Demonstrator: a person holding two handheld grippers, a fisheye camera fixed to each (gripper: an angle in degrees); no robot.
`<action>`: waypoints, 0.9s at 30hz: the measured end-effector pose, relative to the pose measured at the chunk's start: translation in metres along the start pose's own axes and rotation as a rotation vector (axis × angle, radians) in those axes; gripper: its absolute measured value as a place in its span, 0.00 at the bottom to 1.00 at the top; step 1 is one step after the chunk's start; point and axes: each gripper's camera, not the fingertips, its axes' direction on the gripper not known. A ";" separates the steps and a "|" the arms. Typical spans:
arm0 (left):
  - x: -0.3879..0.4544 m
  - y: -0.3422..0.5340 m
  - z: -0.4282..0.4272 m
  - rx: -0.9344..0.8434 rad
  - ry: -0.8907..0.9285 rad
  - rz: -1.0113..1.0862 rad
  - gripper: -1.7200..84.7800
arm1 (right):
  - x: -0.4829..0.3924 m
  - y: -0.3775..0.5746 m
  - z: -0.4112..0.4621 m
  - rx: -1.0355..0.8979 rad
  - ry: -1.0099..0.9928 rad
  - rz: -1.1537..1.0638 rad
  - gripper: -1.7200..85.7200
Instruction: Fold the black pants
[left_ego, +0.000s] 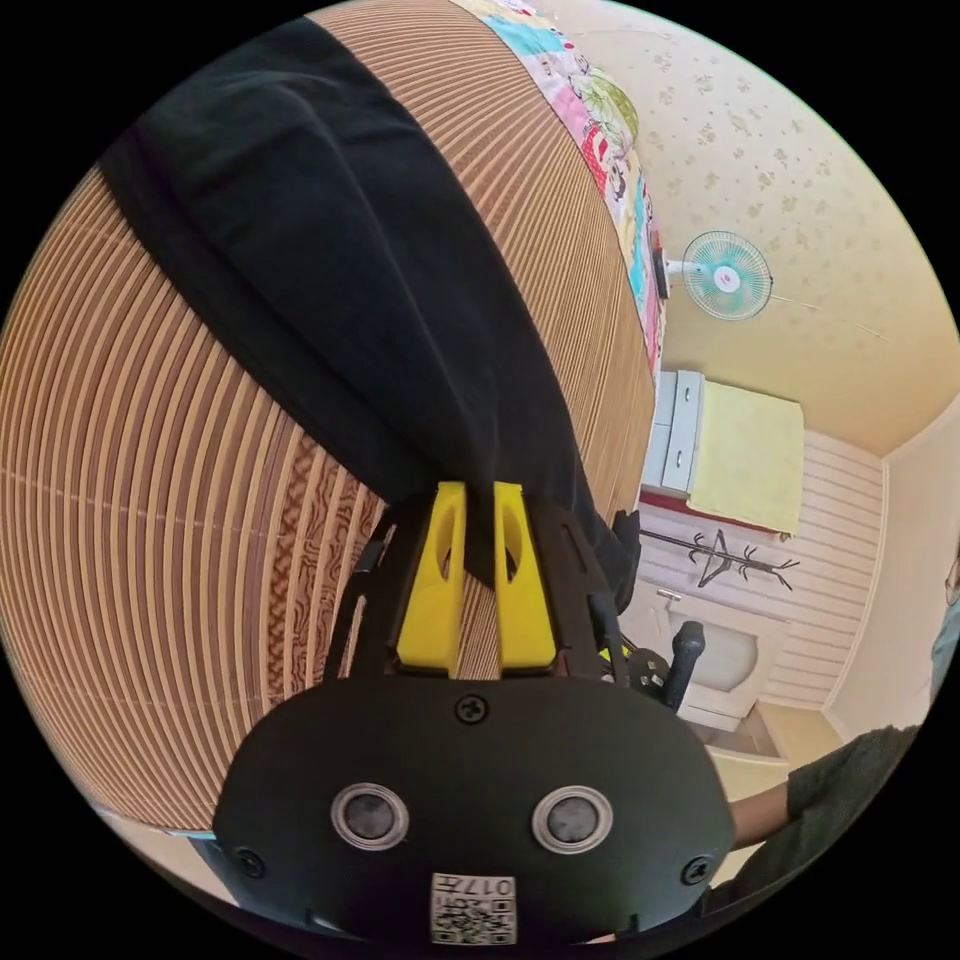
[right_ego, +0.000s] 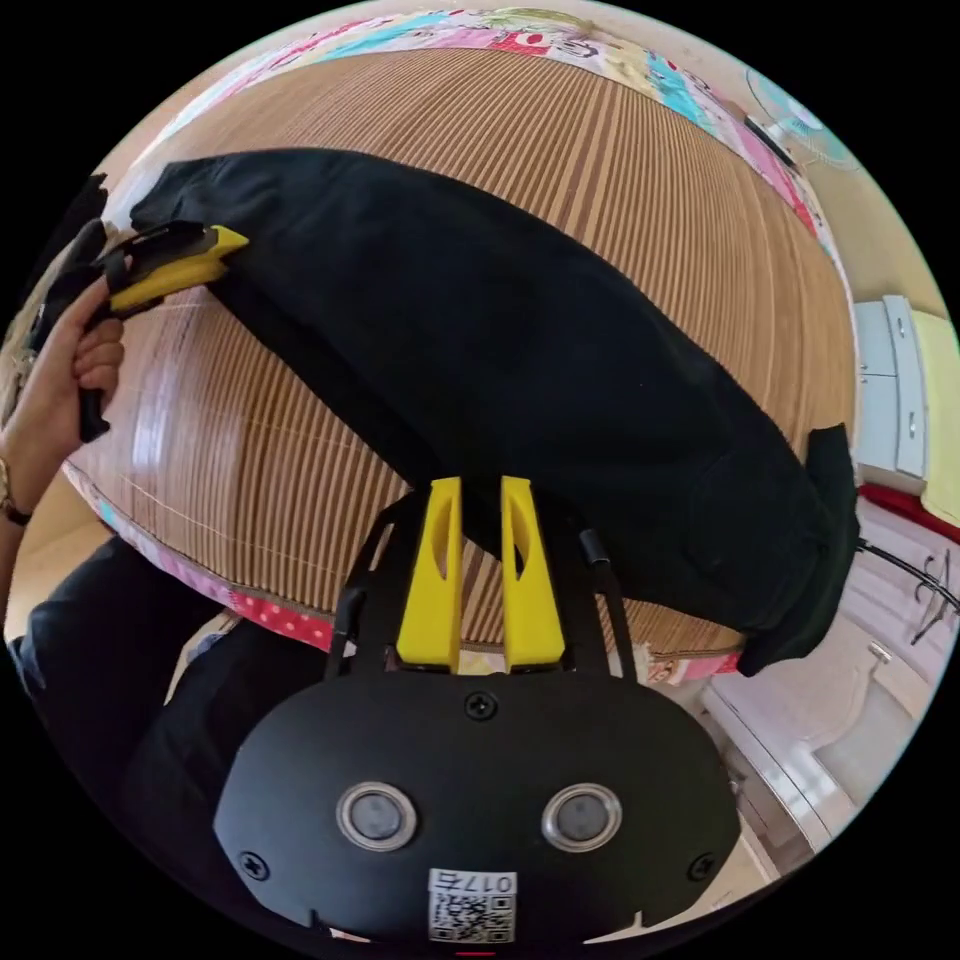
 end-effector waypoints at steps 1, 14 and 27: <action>0.007 0.005 -0.006 0.009 0.053 0.044 0.06 | 0.001 0.001 -0.004 0.015 0.001 0.002 0.05; 0.002 0.058 -0.051 0.098 0.117 -0.019 0.12 | 0.022 -0.010 0.035 -0.053 -0.077 0.078 0.06; -0.021 0.018 -0.160 0.420 0.084 -0.112 0.04 | 0.024 -0.083 0.015 0.214 -0.210 0.134 0.06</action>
